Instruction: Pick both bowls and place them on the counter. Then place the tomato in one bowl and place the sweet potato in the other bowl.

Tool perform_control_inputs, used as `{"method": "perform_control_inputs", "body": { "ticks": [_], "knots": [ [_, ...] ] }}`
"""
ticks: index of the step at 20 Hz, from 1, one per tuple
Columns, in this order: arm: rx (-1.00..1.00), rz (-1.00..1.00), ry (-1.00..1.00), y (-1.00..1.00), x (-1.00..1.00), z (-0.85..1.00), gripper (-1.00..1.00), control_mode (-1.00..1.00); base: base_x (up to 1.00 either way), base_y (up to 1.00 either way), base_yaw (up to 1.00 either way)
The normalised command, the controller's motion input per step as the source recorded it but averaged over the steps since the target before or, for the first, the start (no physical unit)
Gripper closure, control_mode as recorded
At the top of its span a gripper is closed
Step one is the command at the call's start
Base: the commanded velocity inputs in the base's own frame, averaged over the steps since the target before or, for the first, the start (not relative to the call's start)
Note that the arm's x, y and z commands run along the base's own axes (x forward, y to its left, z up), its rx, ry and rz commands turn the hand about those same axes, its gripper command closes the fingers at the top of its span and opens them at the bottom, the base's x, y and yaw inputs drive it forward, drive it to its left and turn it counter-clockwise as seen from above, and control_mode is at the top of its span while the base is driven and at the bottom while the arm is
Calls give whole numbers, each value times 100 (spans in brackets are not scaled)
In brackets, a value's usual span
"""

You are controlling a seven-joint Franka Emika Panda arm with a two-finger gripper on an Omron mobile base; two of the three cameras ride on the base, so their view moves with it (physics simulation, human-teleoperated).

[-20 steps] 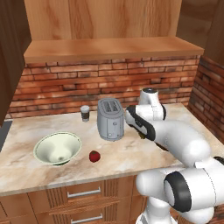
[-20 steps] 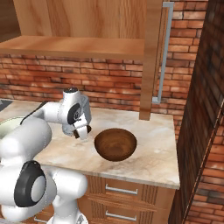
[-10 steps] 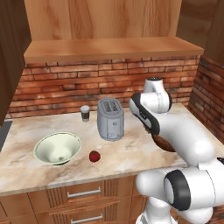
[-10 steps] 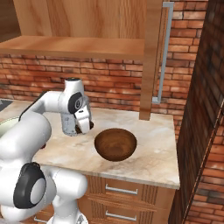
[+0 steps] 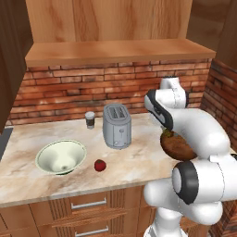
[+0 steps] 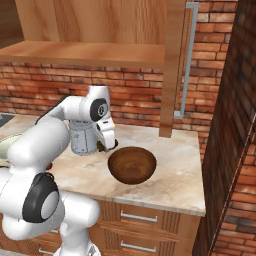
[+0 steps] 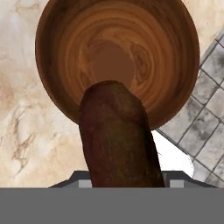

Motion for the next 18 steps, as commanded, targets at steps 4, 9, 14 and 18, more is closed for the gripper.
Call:
{"method": "perform_control_inputs", "body": {
  "ticks": [4,9,14,18],
  "knots": [
    [0,0,11,-35,-10,-2,100,-100,0,0,0],
    [0,0,8,-35,-18,-3,100,-100,0,0,0],
    [0,0,9,-36,-17,-8,100,-100,0,0,0],
    [0,0,9,-34,-15,-12,100,-100,0,0,0]
  ]
}}
